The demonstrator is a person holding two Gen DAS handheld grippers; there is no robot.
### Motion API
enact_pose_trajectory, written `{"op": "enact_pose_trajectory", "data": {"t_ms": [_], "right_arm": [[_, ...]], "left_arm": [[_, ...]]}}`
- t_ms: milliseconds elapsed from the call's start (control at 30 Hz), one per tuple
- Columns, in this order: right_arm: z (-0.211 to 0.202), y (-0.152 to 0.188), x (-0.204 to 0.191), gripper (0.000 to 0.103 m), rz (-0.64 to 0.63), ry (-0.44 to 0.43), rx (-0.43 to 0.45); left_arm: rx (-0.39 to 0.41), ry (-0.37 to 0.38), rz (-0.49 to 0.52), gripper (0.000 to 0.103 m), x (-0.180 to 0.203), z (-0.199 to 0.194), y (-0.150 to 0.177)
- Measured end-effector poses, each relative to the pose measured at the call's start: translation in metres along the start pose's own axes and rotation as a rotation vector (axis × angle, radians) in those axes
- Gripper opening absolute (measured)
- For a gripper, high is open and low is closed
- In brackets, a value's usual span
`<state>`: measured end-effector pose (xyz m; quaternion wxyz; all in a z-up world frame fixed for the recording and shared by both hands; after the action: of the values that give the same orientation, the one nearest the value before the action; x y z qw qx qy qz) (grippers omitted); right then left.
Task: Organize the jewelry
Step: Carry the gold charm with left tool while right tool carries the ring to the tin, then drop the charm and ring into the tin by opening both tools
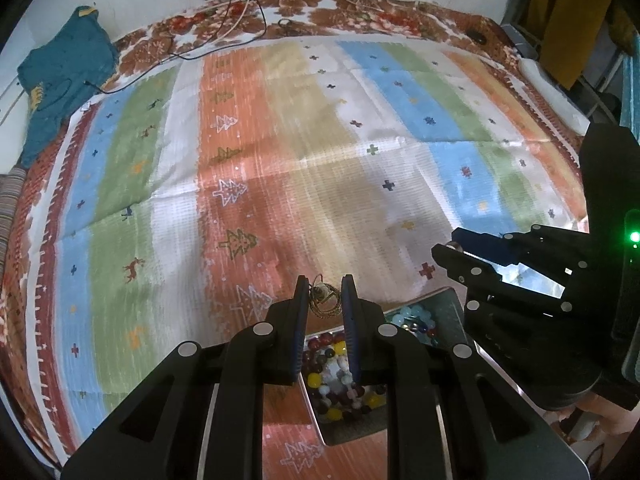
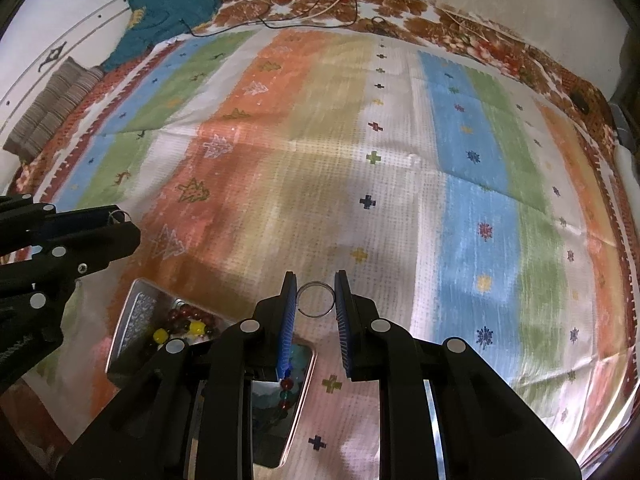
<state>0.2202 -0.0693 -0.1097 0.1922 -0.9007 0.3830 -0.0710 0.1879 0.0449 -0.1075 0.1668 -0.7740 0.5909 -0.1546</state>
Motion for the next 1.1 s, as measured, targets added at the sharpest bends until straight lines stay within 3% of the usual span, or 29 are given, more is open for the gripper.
{"op": "enact_pose_trajectory", "data": {"t_ms": [767,900,1000,1100], "right_arm": [[-0.043,0.025,-0.026,0.021,-0.034,-0.072,0.064],[-0.047,0.029,-0.028,0.032,-0.035,-0.078,0.062],[-0.051,0.033,-0.028,0.033,-0.037,-0.084,0.066],[-0.057,0.038,-0.028,0.036,-0.033,-0.091,0.074]], "left_arm": [[0.063,0.059,-0.038,0.017,0.008,-0.039,0.029],[0.077,0.057,-0.055,0.019,0.004,-0.046,0.033],[0.088,0.055,-0.056,0.029,0.002,-0.051,0.037],[0.1,0.06,-0.053,0.03,0.002,-0.058,0.044]]}}
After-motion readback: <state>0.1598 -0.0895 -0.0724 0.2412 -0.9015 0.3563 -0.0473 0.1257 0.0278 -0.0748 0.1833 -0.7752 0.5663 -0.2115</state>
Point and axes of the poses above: each gripper's, at about its wrist camera, not at the fingertips, and z roughly the way its jaws point, x to its right, y to its underside, the point moved 5 cm from there along z, roughly the way its jaws point, and after that the axes turned 3 degrees about -y, right-handed, at the moved point
